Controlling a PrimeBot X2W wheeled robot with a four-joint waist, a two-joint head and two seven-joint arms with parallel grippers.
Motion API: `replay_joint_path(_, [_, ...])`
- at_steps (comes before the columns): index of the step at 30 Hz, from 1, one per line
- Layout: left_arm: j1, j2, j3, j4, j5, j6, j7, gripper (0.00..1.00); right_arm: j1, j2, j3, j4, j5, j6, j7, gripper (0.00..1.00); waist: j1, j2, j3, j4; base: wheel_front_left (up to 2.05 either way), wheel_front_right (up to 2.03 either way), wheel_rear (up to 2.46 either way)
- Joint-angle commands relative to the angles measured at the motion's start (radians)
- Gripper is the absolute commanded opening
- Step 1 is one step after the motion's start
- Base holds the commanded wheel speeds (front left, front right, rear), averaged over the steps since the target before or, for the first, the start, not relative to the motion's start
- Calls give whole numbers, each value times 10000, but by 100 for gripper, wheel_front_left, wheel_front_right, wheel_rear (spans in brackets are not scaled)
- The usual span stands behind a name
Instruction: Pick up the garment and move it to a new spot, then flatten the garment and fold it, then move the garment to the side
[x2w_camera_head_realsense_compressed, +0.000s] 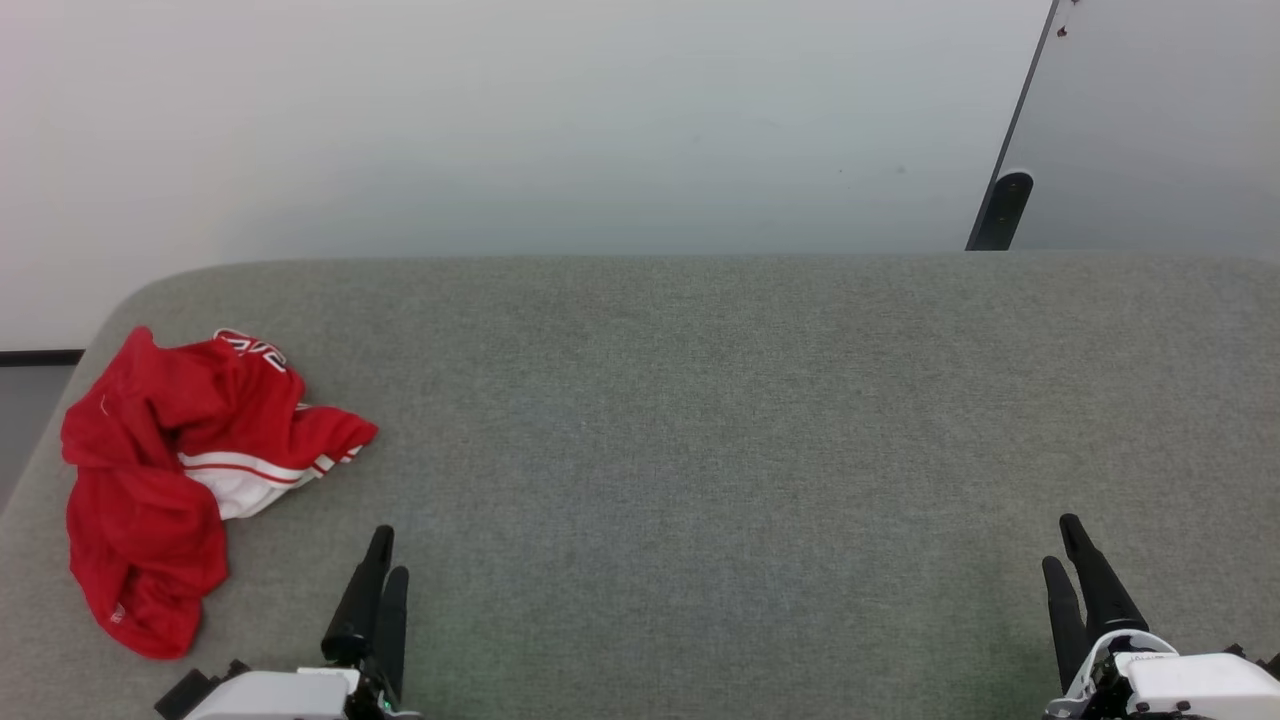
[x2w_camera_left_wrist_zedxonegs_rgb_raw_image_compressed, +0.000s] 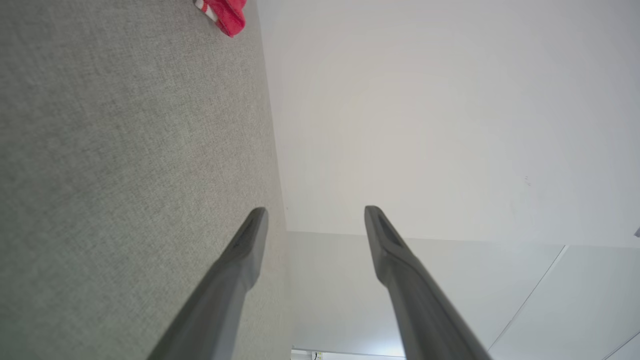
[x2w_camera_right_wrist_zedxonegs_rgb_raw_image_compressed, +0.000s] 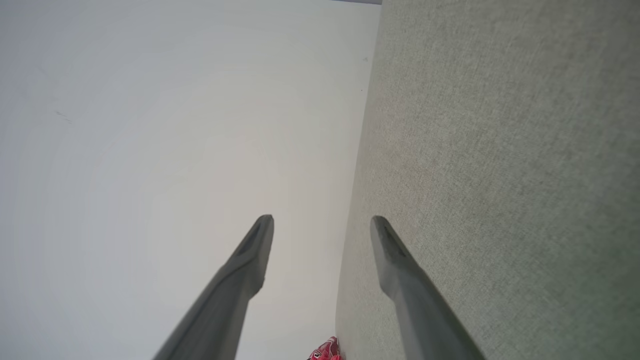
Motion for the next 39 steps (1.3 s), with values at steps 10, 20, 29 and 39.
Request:
replay_joint_path(10, [-245,443,-572,-338,1110,-1,-640,100,-403,-257,410,-257,-1545,5,-520,100,0,0,-18,-6,0,0,0])
replay_joint_path(20, [-399,814,-1140,-337,3556,337,-1114,100,-397,-116,237,-420,-4530,5,-909,100,0,0,-29,-5,0,0,0])
replay_joint_path(29, [-352,870,-1352,-670,6061,569,-1428,100,-335,-38,96,-496,-7331,5,-1224,100,0,0,-29,0,0,0,0])
replay_joint_path(39, [-119,794,-1289,-1032,8053,391,-1750,100,-354,-40,102,-390,-8793,5,-1549,100,0,0,-68,-10,0,0,0])
